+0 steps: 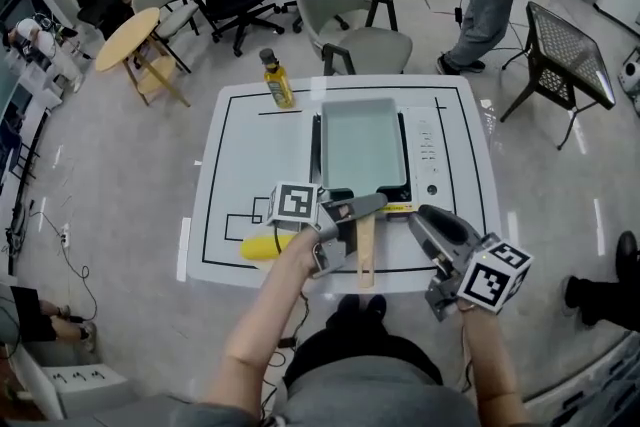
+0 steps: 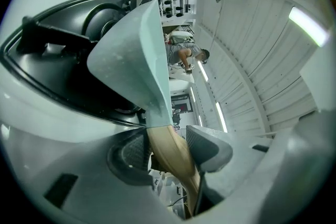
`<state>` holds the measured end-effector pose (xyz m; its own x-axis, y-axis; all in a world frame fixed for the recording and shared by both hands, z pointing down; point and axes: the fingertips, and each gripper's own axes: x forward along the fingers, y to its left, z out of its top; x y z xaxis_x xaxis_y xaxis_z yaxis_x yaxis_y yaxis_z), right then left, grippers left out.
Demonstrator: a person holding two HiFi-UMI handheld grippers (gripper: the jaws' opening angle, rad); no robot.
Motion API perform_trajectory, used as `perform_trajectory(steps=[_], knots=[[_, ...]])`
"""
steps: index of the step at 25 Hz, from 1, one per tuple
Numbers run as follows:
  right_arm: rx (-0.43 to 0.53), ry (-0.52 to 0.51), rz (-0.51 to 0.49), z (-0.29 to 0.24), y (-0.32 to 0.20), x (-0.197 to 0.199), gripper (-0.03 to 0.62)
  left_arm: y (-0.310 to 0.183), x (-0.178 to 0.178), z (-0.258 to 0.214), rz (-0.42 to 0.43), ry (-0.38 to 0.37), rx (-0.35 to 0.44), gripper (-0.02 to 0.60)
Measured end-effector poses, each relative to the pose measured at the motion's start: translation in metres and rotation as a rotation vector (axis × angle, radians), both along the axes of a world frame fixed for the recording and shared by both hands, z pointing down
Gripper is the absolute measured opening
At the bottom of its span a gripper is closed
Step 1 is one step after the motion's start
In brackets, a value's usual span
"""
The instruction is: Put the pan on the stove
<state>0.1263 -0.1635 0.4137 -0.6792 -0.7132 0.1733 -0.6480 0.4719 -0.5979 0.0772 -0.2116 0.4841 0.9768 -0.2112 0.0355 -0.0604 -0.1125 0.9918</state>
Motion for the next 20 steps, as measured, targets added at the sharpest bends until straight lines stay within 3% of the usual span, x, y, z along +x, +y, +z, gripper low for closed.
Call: perform_trajectory(steps=[5, 11, 14, 20], knots=[[0.097, 0.088, 0.065, -0.021, -0.004, 0.007, 0.084, 0.002, -0.005, 0.0, -0.028, 0.003, -0.013, 0.187], [0.163, 0.139, 0.107, -0.034, -0.008, 0.01, 0.005, 0.005, -0.009, 0.003, -0.054, -0.003, -0.037, 0.187], [0.173, 0.166, 0.114, -0.036, -0.008, 0.011, 0.003, 0.003, -0.012, 0.002, -0.075, -0.001, -0.023, 0.189], [0.171, 0.174, 0.129, -0.036, -0.007, 0.015, 0.003, 0.004, -0.018, -0.001, -0.109, -0.007, -0.022, 0.25]])
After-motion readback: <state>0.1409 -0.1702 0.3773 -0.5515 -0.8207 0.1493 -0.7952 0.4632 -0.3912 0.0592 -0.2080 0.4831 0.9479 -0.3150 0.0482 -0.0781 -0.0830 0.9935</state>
